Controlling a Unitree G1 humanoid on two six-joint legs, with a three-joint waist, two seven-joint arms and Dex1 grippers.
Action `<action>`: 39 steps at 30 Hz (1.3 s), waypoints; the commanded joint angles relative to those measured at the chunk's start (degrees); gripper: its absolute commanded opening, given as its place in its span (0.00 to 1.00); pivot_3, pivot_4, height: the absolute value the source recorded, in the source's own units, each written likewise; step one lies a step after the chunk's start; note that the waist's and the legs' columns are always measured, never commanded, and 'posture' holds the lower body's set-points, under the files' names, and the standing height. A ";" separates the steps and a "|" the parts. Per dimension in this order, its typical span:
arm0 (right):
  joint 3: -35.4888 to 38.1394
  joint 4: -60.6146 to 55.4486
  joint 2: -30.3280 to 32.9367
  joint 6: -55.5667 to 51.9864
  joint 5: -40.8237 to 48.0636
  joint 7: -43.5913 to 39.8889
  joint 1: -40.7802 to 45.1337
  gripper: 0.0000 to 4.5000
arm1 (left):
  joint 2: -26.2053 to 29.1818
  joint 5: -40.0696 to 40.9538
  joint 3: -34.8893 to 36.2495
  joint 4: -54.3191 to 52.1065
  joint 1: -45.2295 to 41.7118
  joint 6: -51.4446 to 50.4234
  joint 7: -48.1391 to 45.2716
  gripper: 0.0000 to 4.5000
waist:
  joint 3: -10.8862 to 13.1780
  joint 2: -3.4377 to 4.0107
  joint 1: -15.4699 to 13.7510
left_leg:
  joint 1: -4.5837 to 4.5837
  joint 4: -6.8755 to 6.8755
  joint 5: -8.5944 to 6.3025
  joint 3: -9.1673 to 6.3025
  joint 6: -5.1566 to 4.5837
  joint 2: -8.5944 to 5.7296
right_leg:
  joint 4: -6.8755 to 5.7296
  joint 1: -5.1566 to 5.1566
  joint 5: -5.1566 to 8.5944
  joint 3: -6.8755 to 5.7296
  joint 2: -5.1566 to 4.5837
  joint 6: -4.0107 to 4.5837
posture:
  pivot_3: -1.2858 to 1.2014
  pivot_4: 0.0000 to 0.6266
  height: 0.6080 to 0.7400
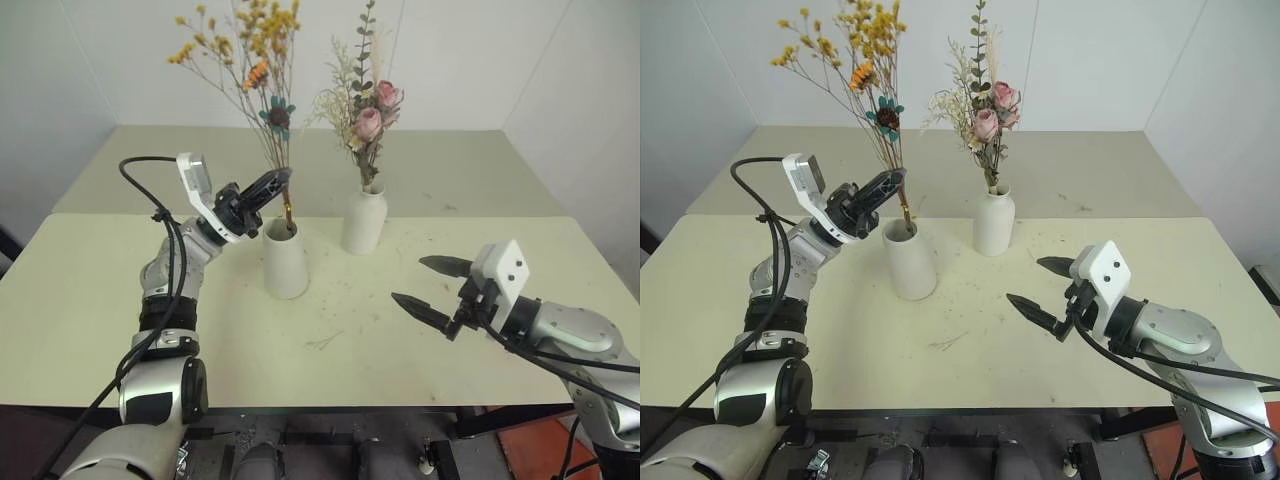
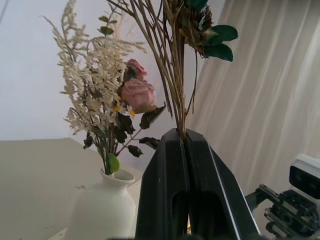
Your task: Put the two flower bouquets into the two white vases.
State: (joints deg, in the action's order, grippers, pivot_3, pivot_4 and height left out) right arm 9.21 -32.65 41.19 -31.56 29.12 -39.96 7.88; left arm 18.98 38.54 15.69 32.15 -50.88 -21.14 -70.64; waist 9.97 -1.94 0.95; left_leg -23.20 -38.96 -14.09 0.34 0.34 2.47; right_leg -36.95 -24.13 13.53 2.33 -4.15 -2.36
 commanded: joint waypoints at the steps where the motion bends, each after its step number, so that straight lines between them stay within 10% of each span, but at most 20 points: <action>1: 0.06 -0.82 -0.11 2.05 -0.54 -0.24 0.83 1.00 | 1.91 -0.16 0.16 -2.47 0.37 1.54 -1.77 0.00 | 0.00 0.00 0.01 | 0.00 0.00 0.00 0.00 0.00 0.00 | 0.00 0.00 0.00 0.00 0.00 0.00 | 0.52 0.24 1.00; 15: -0.77 0.63 -0.35 4.14 -1.88 -1.42 0.60 1.00 | 9.25 -7.13 -5.36 -5.87 5.61 5.19 -5.91 0.98 | 0.00 0.00 -0.17 | 0.00 -0.01 0.00 0.00 0.00 0.00 | 0.00 0.00 0.00 -0.01 -0.01 0.00 | 0.52 0.24 1.00; 39: 0.00 1.22 -0.40 4.69 -2.93 -1.89 -0.41 1.00 | 23.83 -13.95 -4.77 -7.52 9.49 11.49 -8.02 1.00 | -0.01 0.01 0.37 | 0.01 0.02 0.00 0.03 0.00 0.04 | -0.01 -0.04 0.00 0.03 0.01 0.00 | 0.52 0.24 1.00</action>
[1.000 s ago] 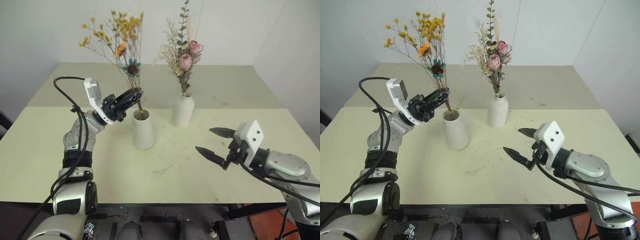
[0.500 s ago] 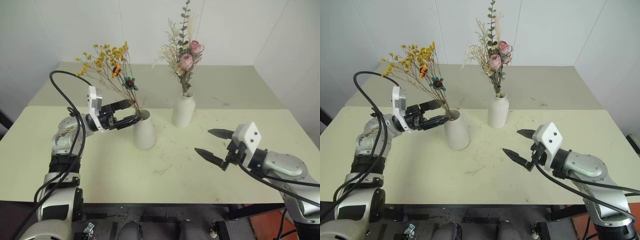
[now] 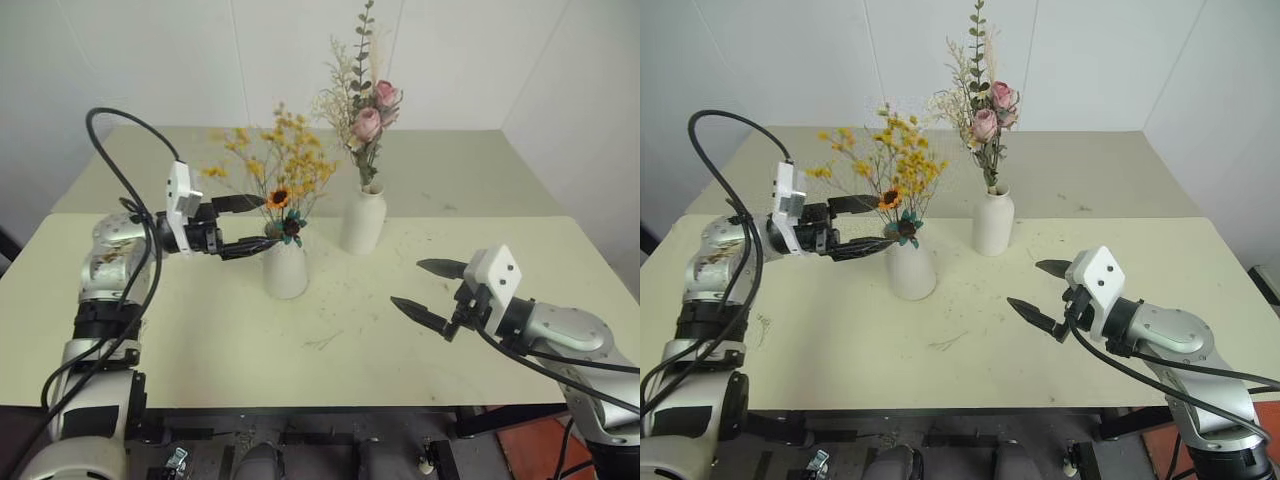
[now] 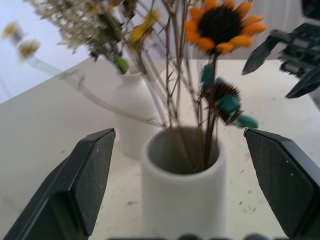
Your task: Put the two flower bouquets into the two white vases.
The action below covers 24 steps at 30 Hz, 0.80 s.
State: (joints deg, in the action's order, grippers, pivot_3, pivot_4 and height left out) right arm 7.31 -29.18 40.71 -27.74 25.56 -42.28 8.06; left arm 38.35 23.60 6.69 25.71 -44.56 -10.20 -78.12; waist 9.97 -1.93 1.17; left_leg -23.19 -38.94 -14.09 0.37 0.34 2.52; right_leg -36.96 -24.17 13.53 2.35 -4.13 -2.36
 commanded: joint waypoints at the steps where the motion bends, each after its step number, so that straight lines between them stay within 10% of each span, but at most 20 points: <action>1: 2.42 -2.52 0.23 0.72 0.77 0.46 -1.03 1.00 | 6.39 1.30 5.26 -1.76 5.40 0.77 -1.53 1.00 | 0.00 0.00 0.28 | 0.00 0.02 0.00 0.01 0.00 0.02 | 0.00 -0.02 0.00 0.01 0.02 0.00 | 0.52 0.24 1.00; 24: 28.06 3.67 14.72 -1.17 9.21 -14.66 -12.72 1.00 | 14.59 9.35 15.83 -20.15 23.63 -4.49 2.93 1.00 | -0.02 -0.02 -1.04 | 0.13 0.01 0.00 0.17 0.01 0.18 | -0.02 0.09 0.03 0.00 0.07 0.05 | 0.52 0.24 1.00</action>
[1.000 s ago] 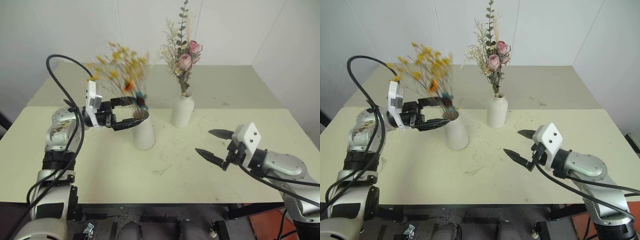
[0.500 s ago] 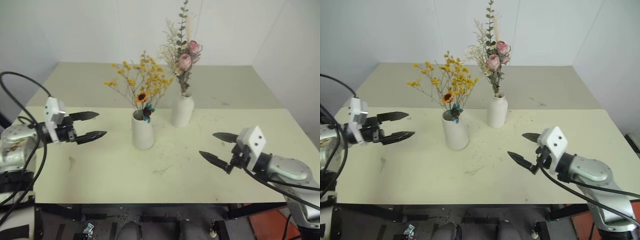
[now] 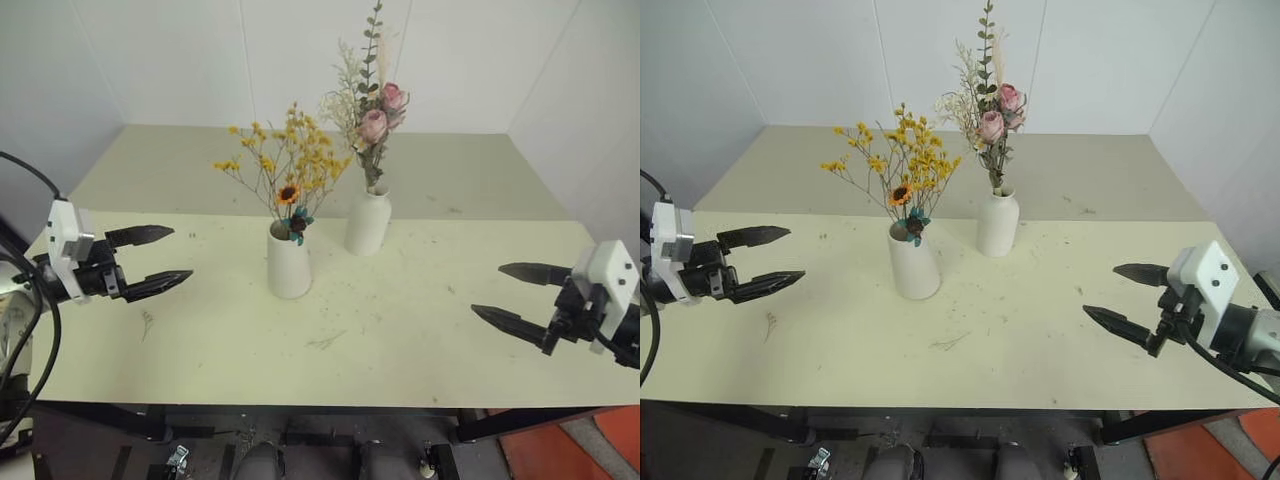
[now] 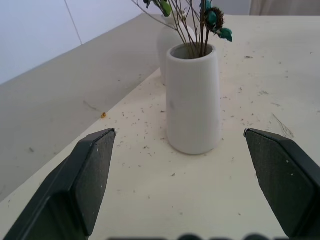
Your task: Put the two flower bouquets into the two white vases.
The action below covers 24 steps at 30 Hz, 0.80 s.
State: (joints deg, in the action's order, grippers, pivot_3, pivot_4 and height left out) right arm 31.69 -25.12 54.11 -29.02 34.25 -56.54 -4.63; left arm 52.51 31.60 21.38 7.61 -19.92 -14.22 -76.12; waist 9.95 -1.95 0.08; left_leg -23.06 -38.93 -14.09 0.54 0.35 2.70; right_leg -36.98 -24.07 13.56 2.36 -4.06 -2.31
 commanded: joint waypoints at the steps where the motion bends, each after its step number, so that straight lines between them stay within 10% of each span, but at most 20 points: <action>1: 4.25 -0.36 1.39 0.07 0.37 -0.46 -0.43 1.00 | 0.37 1.33 0.70 -2.10 -1.45 -0.48 1.11 1.00 | 0.00 0.00 0.10 | -0.01 0.00 0.00 0.00 0.00 0.00 | 0.01 0.00 0.00 0.00 -0.01 0.00 | 0.52 0.24 1.00; 24: 7.05 -11.06 -1.64 -3.66 3.60 4.77 -6.06 1.00 | 6.14 -1.93 -3.06 9.42 -9.78 3.04 -7.67 1.00 | -0.01 -0.01 0.77 | 0.02 0.02 0.00 0.05 0.00 0.02 | -0.01 -0.01 0.00 0.04 0.05 0.00 | 0.52 0.24 1.00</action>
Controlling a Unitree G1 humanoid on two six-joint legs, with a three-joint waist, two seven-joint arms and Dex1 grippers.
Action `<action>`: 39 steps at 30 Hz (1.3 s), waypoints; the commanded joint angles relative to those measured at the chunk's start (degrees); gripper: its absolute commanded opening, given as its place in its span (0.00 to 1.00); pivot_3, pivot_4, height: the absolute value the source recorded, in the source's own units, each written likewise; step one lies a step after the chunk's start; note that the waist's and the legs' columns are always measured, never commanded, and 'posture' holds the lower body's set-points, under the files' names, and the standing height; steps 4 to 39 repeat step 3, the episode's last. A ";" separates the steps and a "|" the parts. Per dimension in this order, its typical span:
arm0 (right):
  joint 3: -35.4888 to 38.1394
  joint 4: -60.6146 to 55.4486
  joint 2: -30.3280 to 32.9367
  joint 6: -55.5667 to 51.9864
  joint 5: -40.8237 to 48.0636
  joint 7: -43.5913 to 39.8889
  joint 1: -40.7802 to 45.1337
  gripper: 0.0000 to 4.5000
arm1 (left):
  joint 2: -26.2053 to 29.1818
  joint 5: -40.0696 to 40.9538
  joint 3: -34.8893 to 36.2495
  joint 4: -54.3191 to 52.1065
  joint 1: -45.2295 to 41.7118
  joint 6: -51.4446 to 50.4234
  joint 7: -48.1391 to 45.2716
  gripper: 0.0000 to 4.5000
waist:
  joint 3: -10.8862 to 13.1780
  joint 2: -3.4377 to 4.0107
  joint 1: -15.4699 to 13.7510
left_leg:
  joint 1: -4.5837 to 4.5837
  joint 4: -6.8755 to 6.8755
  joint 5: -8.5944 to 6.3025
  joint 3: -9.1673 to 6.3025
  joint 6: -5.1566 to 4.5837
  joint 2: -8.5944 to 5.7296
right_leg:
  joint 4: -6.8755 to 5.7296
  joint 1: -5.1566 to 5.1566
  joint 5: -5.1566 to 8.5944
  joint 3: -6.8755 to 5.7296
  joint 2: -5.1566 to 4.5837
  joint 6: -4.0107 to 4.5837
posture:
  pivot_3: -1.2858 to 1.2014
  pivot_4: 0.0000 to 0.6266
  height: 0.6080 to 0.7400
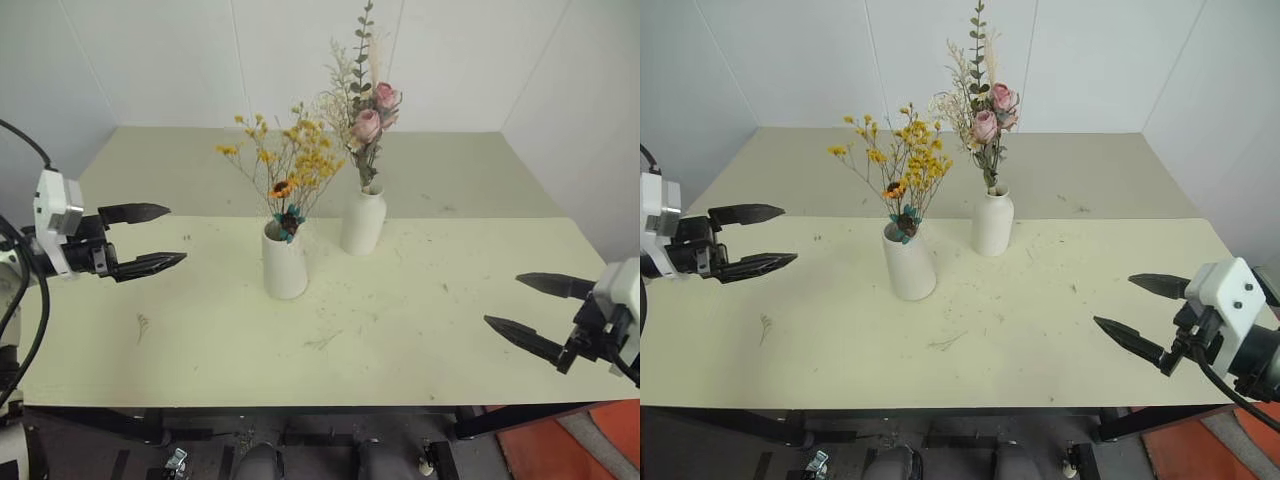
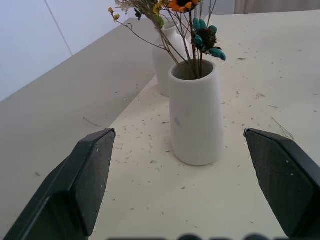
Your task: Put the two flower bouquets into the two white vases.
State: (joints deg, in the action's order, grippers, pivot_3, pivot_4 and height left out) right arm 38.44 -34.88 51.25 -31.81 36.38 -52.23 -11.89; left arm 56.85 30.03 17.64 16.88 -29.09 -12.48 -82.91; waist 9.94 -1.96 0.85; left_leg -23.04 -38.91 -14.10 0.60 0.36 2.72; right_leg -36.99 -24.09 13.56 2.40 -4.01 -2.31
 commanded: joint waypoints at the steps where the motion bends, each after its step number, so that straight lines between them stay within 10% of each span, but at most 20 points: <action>1: 0.59 -0.82 1.75 -0.92 1.84 -0.24 1.48 1.00 | 1.94 -0.43 0.82 -0.33 -0.15 1.25 -1.00 1.00 | 0.00 0.00 -0.02 | 0.00 0.00 0.00 0.00 0.00 0.00 | 0.00 0.00 0.00 0.00 0.00 0.00 | 0.52 0.24 1.00; 39: 1.06 0.47 2.76 -0.68 2.12 -1.46 2.09 1.00 | 2.04 -0.10 1.55 -1.98 1.16 0.82 -1.06 1.00 | 0.00 0.00 -0.04 | -0.02 0.00 0.00 0.02 0.00 0.00 | 0.01 0.00 0.00 0.00 -0.02 0.00 | 0.52 0.24 1.00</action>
